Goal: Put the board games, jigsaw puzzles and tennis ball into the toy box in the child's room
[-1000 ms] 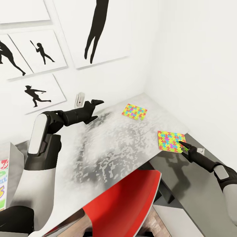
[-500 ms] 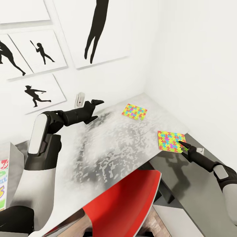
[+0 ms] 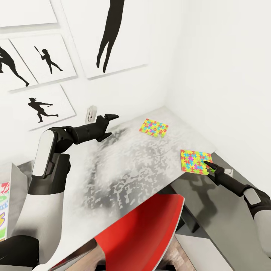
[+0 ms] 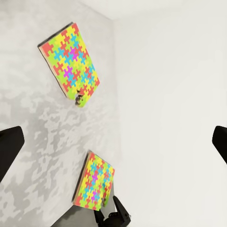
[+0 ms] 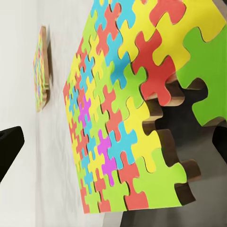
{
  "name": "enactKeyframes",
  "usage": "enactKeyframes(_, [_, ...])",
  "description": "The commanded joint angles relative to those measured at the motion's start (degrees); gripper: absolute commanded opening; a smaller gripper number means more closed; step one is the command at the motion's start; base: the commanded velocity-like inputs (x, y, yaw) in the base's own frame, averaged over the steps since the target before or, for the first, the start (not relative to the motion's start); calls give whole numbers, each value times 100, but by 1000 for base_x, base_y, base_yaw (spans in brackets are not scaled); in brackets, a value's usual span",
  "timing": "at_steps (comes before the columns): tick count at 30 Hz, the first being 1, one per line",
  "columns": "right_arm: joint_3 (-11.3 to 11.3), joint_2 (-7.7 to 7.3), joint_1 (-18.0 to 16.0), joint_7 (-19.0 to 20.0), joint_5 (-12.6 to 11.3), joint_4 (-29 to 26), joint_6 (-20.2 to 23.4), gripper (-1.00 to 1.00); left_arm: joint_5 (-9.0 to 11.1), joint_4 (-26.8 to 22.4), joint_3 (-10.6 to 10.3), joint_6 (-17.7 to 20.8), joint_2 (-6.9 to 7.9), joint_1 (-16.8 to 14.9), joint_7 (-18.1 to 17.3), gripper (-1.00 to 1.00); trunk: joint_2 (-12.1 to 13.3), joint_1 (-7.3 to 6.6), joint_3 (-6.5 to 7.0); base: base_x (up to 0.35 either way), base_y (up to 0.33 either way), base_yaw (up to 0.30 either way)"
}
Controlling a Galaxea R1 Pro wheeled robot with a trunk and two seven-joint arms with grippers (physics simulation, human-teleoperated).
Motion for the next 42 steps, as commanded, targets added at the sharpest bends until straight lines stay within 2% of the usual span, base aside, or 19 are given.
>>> enactKeyframes(1, [-25, 0, -6, 10, -3, 4, 34, 100, 52, -4, 5, 3, -3, -6, 60, 100, -10, 3, -8, 0, 0, 66])
enactKeyframes(12, [-32, 0, -1, 9, -10, 1, 37, 100, 52, -4, 5, 3, -4, -6, 60, 100, -10, 3, -8, 0, 0, 102])
enactKeyframes(25, [-41, -5, 3, 11, -14, 1, 38, 100, 52, -4, 5, 3, -4, -6, 60, 100, -10, 3, -8, 0, 0, 14])
enactKeyframes(26, [-42, -6, 3, 11, -14, 1, 38, -100, 52, -4, 5, 3, -4, -6, 60, 100, -10, 3, -8, 0, 0, 3])
enactKeyframes(42, [-36, -17, 3, 18, -11, 1, 38, -100, 52, -7, 5, 3, -4, -6, 60, 100, -10, 3, -8, 0, 0, 0])
